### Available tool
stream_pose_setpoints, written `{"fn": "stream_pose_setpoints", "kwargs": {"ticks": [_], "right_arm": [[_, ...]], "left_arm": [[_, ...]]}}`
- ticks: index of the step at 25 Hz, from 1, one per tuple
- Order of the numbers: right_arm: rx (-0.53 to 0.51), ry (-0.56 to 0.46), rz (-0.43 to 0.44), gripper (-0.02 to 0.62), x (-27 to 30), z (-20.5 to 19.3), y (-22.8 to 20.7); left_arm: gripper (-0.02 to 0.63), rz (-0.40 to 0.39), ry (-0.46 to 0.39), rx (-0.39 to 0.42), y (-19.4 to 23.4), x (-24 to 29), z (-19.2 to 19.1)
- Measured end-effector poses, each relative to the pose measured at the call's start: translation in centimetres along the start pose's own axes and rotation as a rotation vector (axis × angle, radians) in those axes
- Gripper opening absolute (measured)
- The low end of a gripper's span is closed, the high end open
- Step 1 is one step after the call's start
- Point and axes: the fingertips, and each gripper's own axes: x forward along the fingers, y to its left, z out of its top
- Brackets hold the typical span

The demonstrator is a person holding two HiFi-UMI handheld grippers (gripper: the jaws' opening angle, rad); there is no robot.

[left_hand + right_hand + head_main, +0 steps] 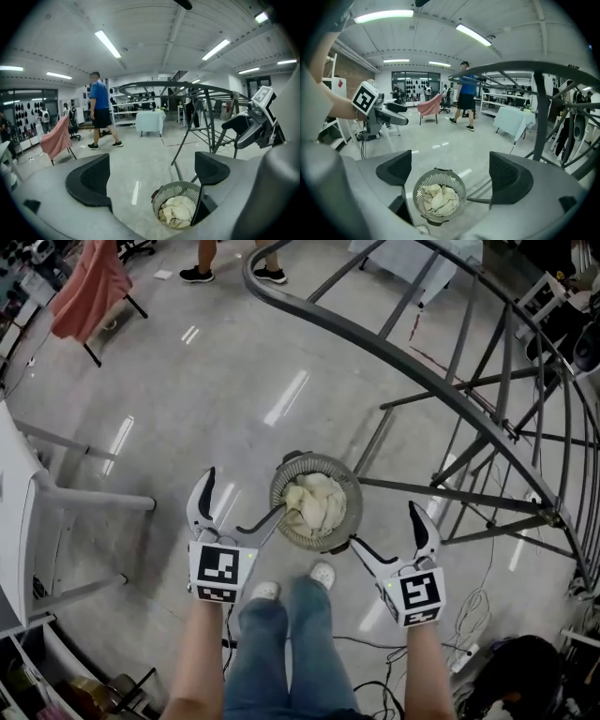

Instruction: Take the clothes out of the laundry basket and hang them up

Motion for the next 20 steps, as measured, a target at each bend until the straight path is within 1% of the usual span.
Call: {"fn": "stream_pose_setpoints", "kwargs": {"ticks": [2,4,7,11,16,20], "right_arm": [[-0.005,0.014,0.038,0.518,2.0,-1.5,0.0],[0.002,0.035,0.069,0.517,3.8,-3.0,0.2],[0.019,0.05,0.12,0.511,6.3,-5.1,0.9],[0.026,0.087,0.179,0.497,10.0,-7.7,2.1],[0.034,0.167,0.23,0.423,14.8,-12.5,4.8],[0.013,0.21,0.218,0.346,19.2,-15.8,5.9]], "left_arm": [[0.568,0.008,0.017,0.004,-0.3,1.2,-1.6],[0.568,0.032,0.035,0.002,-0.4,2.1,-3.3],[0.568,0.083,0.055,-0.026,0.0,2.5,-5.5],[0.568,0.107,0.072,-0.062,0.7,3.0,-8.3],[0.568,0.1,0.098,-0.067,1.5,3.6,-12.3],[0.568,0.096,0.108,-0.063,2.8,4.9,-15.4]]}}
